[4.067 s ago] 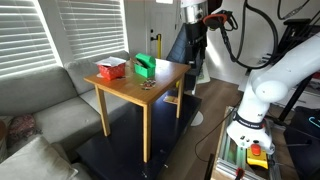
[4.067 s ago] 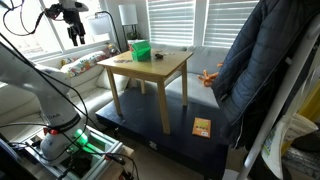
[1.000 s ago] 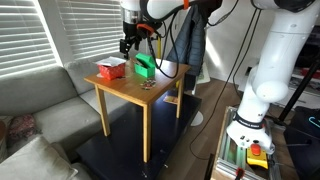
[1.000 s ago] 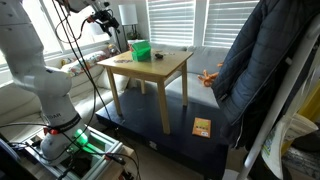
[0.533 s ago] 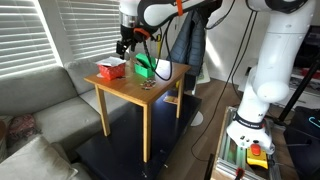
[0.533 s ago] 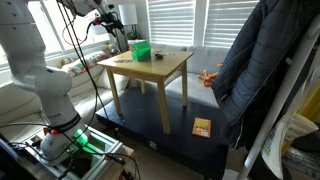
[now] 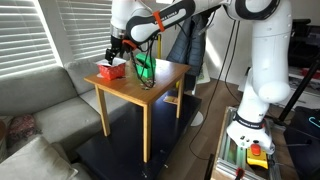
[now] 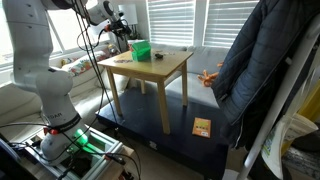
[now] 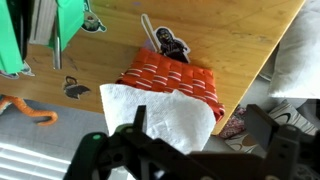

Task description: Remove the piece of tissue from the red basket and put it on the table

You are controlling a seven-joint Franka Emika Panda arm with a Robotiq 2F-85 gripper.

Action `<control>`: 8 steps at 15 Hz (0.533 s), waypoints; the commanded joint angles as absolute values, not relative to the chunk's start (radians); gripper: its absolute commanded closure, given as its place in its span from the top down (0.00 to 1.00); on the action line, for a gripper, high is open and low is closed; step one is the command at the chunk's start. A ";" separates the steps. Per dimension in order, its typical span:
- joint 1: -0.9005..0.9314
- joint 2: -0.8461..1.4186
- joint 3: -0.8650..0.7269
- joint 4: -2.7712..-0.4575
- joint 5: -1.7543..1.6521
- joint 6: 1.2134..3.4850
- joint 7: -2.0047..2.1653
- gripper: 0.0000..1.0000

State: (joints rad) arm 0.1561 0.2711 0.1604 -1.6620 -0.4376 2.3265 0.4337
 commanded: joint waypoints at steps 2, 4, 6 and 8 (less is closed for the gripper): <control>0.226 0.380 0.100 -1.532 -0.439 2.348 0.421 0.84; 0.243 0.408 0.083 -1.500 -0.433 2.342 0.418 0.66; 0.256 0.428 0.067 -1.474 -0.430 2.338 0.418 0.50; 0.267 0.442 0.054 -1.452 -0.427 2.329 0.419 0.38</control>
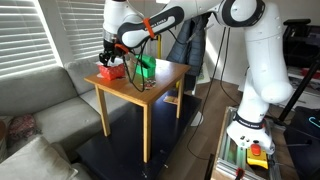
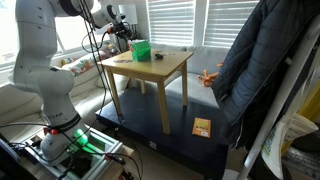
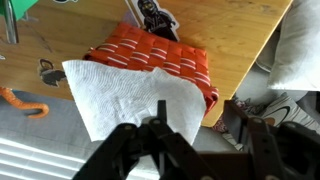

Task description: Remove the piece of tissue from the red basket and put it on the table

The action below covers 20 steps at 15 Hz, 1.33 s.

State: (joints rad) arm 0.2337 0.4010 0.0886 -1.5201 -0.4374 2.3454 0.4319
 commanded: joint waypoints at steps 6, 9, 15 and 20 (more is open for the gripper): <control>0.286 0.463 0.033 -1.409 -0.415 2.282 0.419 0.00; 0.292 0.461 0.032 -1.396 -0.406 2.236 0.427 0.00; 0.297 0.368 0.040 -1.401 -0.380 2.133 0.445 0.00; 0.277 0.223 0.023 -1.466 -0.423 2.161 0.542 0.00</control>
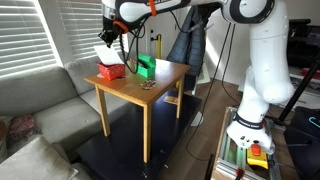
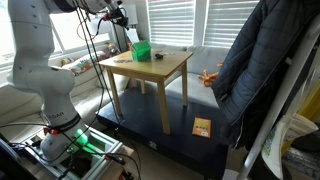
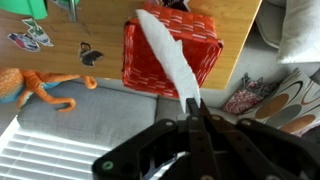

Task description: Remove the piece of tissue from the red basket and put it on the table

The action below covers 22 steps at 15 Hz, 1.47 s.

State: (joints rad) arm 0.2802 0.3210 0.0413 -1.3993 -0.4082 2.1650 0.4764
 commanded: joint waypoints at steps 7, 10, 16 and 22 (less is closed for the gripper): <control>0.228 -0.023 -0.061 -1.706 -0.493 2.182 0.735 0.00; 0.129 -0.134 -0.029 -1.824 -0.537 2.186 0.843 0.00; -0.037 -0.292 -0.004 -2.016 -0.590 2.163 0.981 0.00; -0.142 -0.282 -0.008 -2.127 -0.601 2.110 1.017 0.00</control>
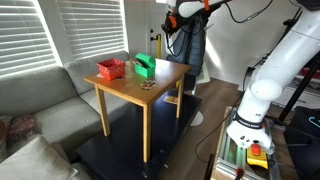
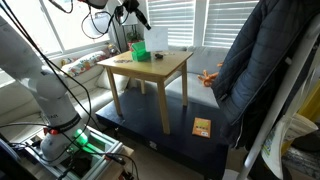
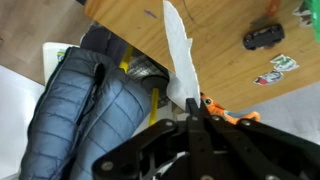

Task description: Remove the piece of tissue from the red basket and put it on the table

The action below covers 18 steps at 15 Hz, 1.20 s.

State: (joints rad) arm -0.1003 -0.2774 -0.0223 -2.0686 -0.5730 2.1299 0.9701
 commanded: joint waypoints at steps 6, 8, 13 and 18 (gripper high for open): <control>-0.171 -0.186 -0.023 -2.162 -0.594 2.094 1.019 0.00; -0.172 -0.145 -0.026 -2.153 -0.608 2.106 1.036 0.00; -0.154 -0.061 -0.035 -2.124 -0.617 2.131 1.072 0.00; -0.131 -0.009 -0.039 -2.078 -0.625 2.172 1.110 0.39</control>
State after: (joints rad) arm -0.1553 -0.0448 -0.0287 -2.1200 -0.5989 2.1487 1.0615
